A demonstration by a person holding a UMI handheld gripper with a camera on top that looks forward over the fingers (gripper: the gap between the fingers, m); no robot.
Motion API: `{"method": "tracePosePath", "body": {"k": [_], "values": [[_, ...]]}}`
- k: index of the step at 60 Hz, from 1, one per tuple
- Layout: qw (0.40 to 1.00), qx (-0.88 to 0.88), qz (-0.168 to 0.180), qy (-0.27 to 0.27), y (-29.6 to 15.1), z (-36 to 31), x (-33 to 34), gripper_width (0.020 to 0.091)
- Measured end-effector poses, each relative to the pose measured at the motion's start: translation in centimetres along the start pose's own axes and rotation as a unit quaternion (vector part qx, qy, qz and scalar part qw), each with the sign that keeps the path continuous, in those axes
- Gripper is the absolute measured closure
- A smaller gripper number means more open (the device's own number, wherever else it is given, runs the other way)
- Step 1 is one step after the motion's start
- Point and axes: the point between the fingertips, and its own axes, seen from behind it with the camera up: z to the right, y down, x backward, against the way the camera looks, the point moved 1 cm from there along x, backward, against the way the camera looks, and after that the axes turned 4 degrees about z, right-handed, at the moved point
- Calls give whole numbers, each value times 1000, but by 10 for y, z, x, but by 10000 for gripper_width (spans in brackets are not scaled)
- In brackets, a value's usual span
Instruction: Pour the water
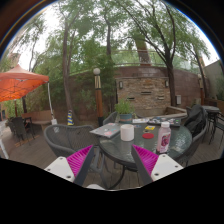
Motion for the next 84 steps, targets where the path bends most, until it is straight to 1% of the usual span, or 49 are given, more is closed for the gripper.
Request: {"method": "tracePosePath", "body": {"k": [15, 20, 25, 36, 39, 44, 48, 58, 60, 61, 62, 63, 64, 67, 70, 71, 73, 74, 75, 77, 78, 79, 84], "values": [[1000, -15, -5, 10, 3, 20, -11, 271], [999, -14, -21, 25, 12, 46, -20, 272], [999, -4, -23, 42, 24, 79, -35, 272], [995, 18, -5, 95, 45, 181, -79, 288], [993, 19, 4, 113, 48, 208, -94, 279], [992, 30, 11, 126, 50, 240, -122, 278], [990, 41, 8, 132, 49, 258, -144, 278], [989, 46, 28, 134, 37, 272, -185, 280], [990, 36, 27, 130, 39, 270, -190, 309], [991, 30, 24, 127, 41, 268, -193, 367], [992, 25, 19, 124, 45, 267, -195, 463], [992, 20, 14, 121, 48, 271, -201, 578], [993, 14, 12, 120, 50, 271, -202, 580], [990, 14, 28, 137, 45, 271, -195, 582], [990, 28, 34, 136, 42, 271, -191, 586], [989, 33, 38, 139, 46, 265, -195, 606], [989, 42, 39, 139, 47, 263, -194, 610], [988, 44, 38, 141, 47, 263, -194, 609], [988, 47, 37, 144, 47, 263, -193, 634], [987, 57, 30, 146, 43, 265, -193, 636], [987, 66, 28, 147, 42, 265, -193, 664], [986, 76, 24, 147, 42, 265, -194, 672], [975, 158, 7, 158, 33, 271, -200, 671]]}}
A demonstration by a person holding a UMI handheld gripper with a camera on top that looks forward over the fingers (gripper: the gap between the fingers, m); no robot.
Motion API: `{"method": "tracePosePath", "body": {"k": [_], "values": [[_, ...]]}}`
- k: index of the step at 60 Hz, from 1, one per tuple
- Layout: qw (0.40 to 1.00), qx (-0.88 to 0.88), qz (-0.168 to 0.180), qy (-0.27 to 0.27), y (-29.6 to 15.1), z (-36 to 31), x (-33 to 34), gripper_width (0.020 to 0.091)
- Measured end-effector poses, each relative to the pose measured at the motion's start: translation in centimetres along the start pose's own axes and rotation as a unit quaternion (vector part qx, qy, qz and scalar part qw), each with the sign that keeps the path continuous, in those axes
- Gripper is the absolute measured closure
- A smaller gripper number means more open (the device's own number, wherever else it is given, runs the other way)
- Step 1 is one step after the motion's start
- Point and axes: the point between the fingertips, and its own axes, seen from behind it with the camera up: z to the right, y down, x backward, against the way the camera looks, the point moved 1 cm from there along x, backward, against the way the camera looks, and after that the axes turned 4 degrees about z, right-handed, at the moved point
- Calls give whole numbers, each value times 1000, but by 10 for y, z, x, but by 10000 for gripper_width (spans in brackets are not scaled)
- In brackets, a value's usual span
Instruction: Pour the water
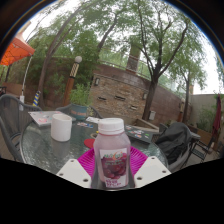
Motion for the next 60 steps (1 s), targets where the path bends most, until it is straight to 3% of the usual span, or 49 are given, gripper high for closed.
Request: {"method": "tracePosePath", "body": {"k": [8, 15, 21, 30, 40, 46, 60], "values": [[985, 172, 17, 22, -44, 13, -33, 672], [924, 380, 36, 24, -100, -8, -81, 672], [832, 552, 61, 9, -125, -44, -117, 673], [641, 763, 86, -5, -132, -98, -156, 673], [515, 850, 108, -9, -126, -121, -163, 673], [487, 866, 110, -12, -121, -120, -162, 673], [484, 865, 129, -10, -131, -116, -164, 672]]}}
